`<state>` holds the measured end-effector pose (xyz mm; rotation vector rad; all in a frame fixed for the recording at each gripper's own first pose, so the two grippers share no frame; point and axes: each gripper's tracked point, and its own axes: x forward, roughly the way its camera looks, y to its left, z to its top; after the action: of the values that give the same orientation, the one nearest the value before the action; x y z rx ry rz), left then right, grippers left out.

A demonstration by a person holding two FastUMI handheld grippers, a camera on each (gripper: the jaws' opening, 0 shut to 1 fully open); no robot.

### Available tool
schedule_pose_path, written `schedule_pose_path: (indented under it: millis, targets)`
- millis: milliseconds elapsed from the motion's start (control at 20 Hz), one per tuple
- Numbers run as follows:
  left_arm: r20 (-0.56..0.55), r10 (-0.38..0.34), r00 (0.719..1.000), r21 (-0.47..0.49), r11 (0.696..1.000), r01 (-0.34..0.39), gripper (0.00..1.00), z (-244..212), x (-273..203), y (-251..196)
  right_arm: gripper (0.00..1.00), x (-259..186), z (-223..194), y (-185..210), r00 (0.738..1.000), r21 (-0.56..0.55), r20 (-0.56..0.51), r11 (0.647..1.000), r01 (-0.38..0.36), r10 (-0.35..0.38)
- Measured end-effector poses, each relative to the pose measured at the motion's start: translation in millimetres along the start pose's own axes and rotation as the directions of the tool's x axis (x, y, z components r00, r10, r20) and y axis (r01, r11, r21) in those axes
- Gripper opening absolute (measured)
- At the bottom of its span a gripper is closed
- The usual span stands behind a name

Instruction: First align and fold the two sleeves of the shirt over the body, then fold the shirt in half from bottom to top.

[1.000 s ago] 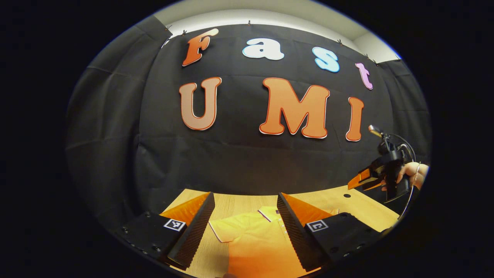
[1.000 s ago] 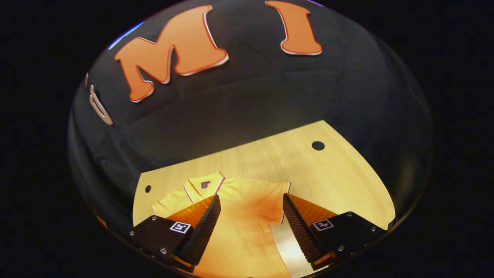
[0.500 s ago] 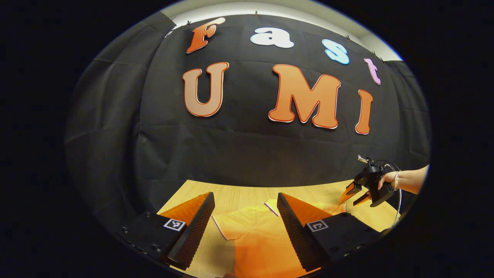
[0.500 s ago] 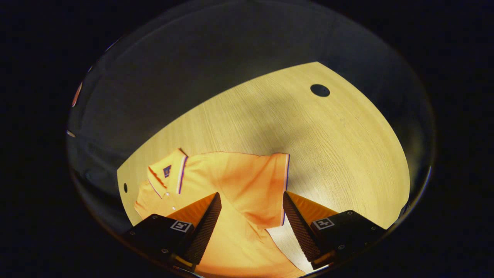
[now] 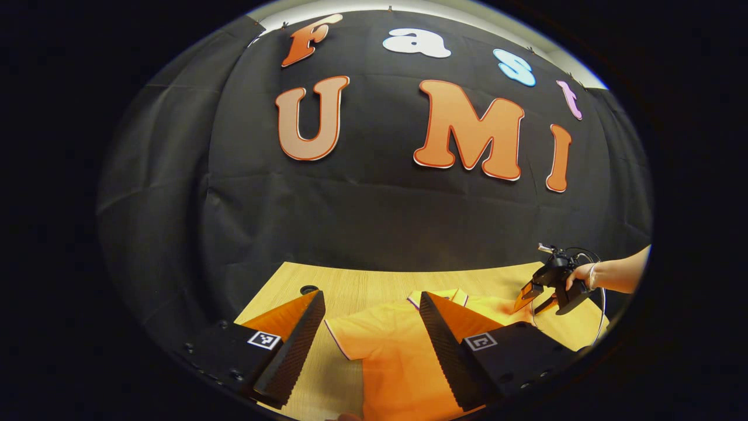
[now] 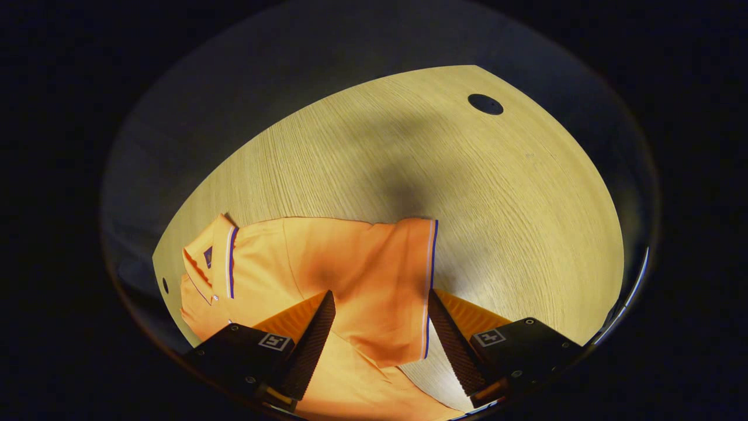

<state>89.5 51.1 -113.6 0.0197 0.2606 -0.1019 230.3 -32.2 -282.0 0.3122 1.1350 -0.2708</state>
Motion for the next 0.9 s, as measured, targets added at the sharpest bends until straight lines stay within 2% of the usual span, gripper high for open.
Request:
schedule_pose_path:
  millis: [150,300,400,450,500,700,900]
  targets:
    - [-0.004,0.003,1.000,0.006,1.000,-0.003,0.98,-0.5,4.7,2.7,0.96,7.4,-4.8,-5.0,0.999,-0.033,0.002,0.998,0.049,-0.049]
    - [-0.007,0.002,1.000,0.002,1.000,-0.002,0.98,-3.4,8.2,7.3,0.89,10.3,-3.0,-11.2,0.994,-0.029,0.025,0.994,0.104,-0.103]
    - [-0.011,-0.002,1.000,-0.002,1.000,0.002,0.98,-5.5,8.4,6.9,0.77,8.6,-0.6,-11.4,0.994,-0.030,0.041,0.994,0.105,-0.104]
    - [-0.012,-0.004,1.000,-0.004,1.000,0.004,0.98,-6.6,7.8,7.9,0.75,9.1,1.5,-12.5,0.994,-0.035,0.050,0.994,0.102,-0.100]
    - [-0.013,-0.005,1.000,-0.005,1.000,0.005,0.98,-6.6,8.1,7.8,0.57,7.0,2.6,-11.6,0.994,-0.031,0.054,0.994,0.102,-0.100]
    - [-0.017,0.006,1.000,-0.006,1.000,-0.006,0.98,-7.9,6.7,12.8,0.15,9.1,1.8,-3.4,0.995,-0.019,0.077,0.998,0.067,-0.065]
    - [-0.013,0.020,1.000,-0.004,1.000,-0.020,0.98,-7.8,3.4,18.5,0.15,8.4,0.7,0.1,0.996,0.002,0.083,0.999,0.040,-0.040]
